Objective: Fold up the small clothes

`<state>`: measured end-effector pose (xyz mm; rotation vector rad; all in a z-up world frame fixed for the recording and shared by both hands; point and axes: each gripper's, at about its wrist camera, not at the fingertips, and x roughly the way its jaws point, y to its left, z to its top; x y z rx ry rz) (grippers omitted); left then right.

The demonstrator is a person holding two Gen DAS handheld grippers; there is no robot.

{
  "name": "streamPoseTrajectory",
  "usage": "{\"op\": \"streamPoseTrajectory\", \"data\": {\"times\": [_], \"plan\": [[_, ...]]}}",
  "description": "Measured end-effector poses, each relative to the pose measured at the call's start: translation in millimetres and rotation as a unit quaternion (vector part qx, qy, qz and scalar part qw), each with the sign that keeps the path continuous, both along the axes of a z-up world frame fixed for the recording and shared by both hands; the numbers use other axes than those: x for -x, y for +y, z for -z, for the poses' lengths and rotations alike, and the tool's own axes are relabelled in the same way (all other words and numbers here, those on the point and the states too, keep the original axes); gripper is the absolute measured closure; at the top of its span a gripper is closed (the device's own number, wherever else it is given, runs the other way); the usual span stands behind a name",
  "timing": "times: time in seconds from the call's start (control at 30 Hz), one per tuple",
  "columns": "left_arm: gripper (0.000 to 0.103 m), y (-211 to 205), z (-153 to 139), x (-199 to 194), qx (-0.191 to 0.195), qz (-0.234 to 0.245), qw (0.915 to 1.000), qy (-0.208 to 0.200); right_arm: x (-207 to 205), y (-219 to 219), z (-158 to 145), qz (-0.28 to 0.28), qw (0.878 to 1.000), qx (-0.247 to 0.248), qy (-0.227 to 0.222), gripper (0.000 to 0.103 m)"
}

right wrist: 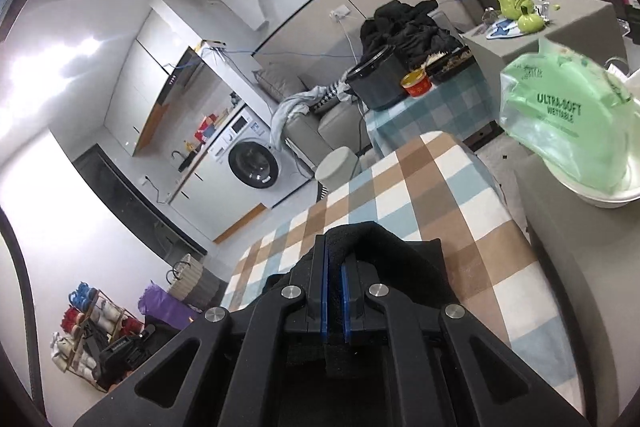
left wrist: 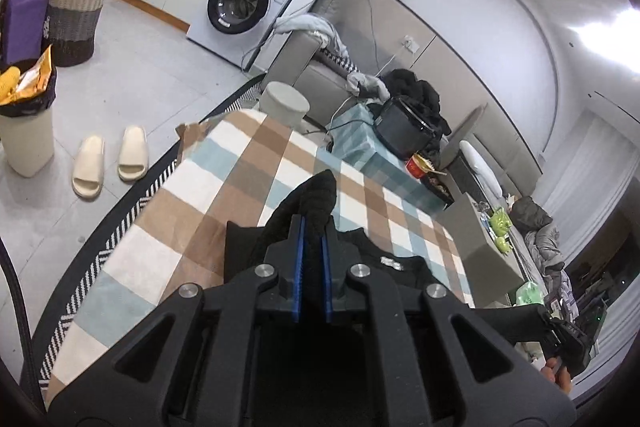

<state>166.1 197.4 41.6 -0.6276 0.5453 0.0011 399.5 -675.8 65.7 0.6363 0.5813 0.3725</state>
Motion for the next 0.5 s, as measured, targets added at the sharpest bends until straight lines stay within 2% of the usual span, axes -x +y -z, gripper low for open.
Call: {"op": "streamPoseTrajectory", "data": {"times": [0.07, 0.2, 0.3, 0.5], "plan": [[0.098, 1, 15, -2, 0.004, 0.001, 0.9999, 0.016, -1, 1, 7, -0.006, 1.000, 0.009, 0.013, 0.098], [0.098, 9, 50, 6, 0.024, -0.003, 0.9985, 0.049, 0, -9, 46, -0.014, 0.995, 0.024, 0.093, 0.098], [0.098, 12, 69, -1, 0.032, -0.006, 0.9977, 0.059, -1, -19, 66, -0.009, 0.993, 0.008, 0.119, 0.098], [0.098, 10, 68, -38, 0.033, -0.005, 0.9983, 0.049, -23, -10, 58, 0.021, 0.995, 0.000, 0.097, 0.098]]}}
